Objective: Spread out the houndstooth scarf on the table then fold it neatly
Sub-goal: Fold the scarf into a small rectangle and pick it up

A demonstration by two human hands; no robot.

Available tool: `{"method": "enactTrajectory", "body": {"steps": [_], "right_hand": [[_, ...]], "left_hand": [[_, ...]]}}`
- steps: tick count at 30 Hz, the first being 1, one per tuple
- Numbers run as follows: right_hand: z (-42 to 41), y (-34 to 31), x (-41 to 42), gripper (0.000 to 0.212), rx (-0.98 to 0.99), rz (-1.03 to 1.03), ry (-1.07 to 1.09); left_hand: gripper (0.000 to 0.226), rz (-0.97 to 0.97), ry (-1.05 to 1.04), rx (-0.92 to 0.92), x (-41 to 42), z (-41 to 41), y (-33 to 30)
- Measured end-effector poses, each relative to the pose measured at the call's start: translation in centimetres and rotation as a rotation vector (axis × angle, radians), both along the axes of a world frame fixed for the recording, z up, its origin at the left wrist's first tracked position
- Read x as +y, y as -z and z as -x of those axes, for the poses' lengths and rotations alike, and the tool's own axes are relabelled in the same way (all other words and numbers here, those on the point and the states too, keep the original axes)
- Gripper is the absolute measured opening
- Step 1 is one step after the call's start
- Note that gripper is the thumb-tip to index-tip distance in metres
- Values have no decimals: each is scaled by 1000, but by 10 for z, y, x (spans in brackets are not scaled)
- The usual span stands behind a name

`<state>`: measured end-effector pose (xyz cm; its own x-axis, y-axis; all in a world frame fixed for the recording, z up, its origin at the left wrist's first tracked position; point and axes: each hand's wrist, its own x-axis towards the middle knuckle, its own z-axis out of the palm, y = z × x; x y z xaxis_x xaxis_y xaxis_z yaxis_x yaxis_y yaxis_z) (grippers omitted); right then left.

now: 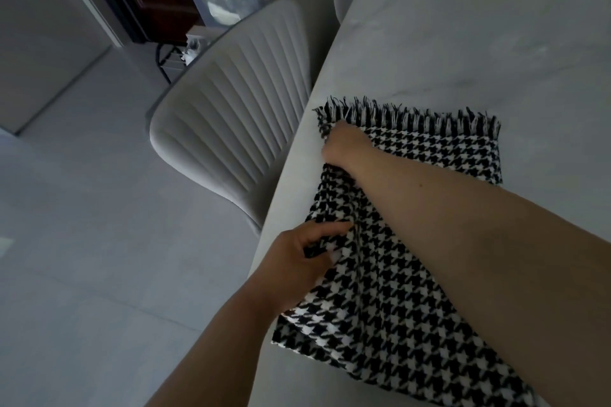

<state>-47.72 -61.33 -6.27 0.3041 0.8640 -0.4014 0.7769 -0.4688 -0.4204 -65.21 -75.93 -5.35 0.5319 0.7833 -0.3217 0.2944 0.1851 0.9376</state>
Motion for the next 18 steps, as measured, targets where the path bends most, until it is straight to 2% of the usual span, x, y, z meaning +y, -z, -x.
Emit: {"method": "enactTrajectory", "body": {"steps": [1,3,5,8,9,10,12,15,18], "right_hand": [[-9,-4,0,12,49,-34,41],[-32,-11,-6,19,220,-106,210],[-58,-24,-15,13,392,-195,389],[-91,-53,-29,9,436,-330,472],[-99,-63,-28,10,416,-394,461],[-103,-70,-25,20,368,-459,427],[-95,-80,-20,31,238,-506,295],[-69,-63,-10,24,55,-393,95],[-46,-29,-8,33,49,-245,7]], "left_hand": [[38,19,-6,-23,0,0,0],[41,45,-3,-77,-3,-5,-1],[43,71,6,-150,-6,-17,-5],[45,112,58,-248,-9,-42,-18],[45,131,68,-288,-10,-48,-22],[46,153,65,-328,-10,-52,-25],[45,208,30,-379,-10,-49,-24],[46,301,-62,-348,-8,-32,-6],[43,387,-171,-240,-8,-10,20]]}}
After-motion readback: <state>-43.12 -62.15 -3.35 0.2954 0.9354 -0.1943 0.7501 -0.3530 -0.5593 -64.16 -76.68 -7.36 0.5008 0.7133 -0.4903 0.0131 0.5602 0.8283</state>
